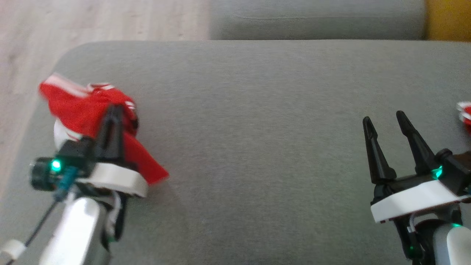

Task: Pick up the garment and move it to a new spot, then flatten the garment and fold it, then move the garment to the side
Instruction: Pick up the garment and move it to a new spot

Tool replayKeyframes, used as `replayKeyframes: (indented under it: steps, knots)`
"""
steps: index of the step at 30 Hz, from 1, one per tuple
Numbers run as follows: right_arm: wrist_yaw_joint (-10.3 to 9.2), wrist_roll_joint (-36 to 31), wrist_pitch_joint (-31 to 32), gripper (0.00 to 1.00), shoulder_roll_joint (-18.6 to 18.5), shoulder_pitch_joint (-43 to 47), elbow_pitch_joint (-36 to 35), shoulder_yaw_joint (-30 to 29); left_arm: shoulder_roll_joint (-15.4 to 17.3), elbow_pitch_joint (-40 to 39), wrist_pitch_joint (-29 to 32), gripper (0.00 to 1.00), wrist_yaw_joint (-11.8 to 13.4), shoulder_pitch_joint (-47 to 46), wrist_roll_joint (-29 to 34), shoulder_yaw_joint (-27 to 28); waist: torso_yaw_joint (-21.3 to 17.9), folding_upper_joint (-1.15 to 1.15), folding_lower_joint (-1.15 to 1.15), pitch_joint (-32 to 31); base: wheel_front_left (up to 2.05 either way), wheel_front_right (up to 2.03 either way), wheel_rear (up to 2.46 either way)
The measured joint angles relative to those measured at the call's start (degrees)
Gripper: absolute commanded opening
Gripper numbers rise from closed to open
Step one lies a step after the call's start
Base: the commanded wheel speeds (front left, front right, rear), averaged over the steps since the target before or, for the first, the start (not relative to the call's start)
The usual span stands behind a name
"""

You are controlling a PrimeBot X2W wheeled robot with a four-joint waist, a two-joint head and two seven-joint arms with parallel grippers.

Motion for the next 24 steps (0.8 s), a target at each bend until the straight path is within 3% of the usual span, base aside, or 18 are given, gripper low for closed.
replayKeyframes:
  steps: [4, 14, 20, 21, 22, 24]
  knots:
    - [0.00, 0.16, -0.63, 1.00, 0.34, -0.18, 0.19, 0.34, -2.03, -2.56, 2.79, 0.00, -0.96, 1.18, -0.01, -4.44, -4.38, 0.00, 0.00, 0.35, 0.00, 0.00, 0.00]
    - [0.00, 1.67, -2.43, 1.00, 0.87, -1.93, 1.66, 0.54, -13.10, 2.01, 3.78, 0.00, -9.57, -11.17, 2.75, -20.39, -14.19, 0.00, 0.02, 5.39, 0.00, 0.00, 0.00]
    - [0.00, 2.09, -3.93, 1.00, 1.08, -2.89, 3.07, 0.48, -14.60, 9.54, 2.60, 0.00, -11.78, -12.48, 2.29, -26.77, -17.92, 0.00, 0.02, 8.65, 0.00, 0.00, 0.00]
    - [0.00, 2.19, -4.04, 1.00, 1.09, -2.89, 3.30, 0.43, -14.63, 10.44, 1.71, 0.44, -11.76, -12.48, 2.43, -27.30, -18.24, 0.00, 0.02, 9.07, 0.00, 0.00, 0.00]
    - [0.00, 2.45, -4.17, 1.00, 1.11, -2.89, 3.53, 0.31, -14.71, 11.20, 0.81, 1.00, -11.71, -12.50, 2.43, -27.58, -18.46, 0.00, 0.02, 9.39, 0.00, 0.00, 0.00]
    - [0.00, 2.49, -4.34, 1.00, 1.13, -2.89, 3.90, -0.27, -14.78, 12.06, -1.14, 1.00, -11.60, -12.61, 2.49, -28.06, -18.29, 0.00, 0.03, 9.63, 0.00, 0.00, 0.00]
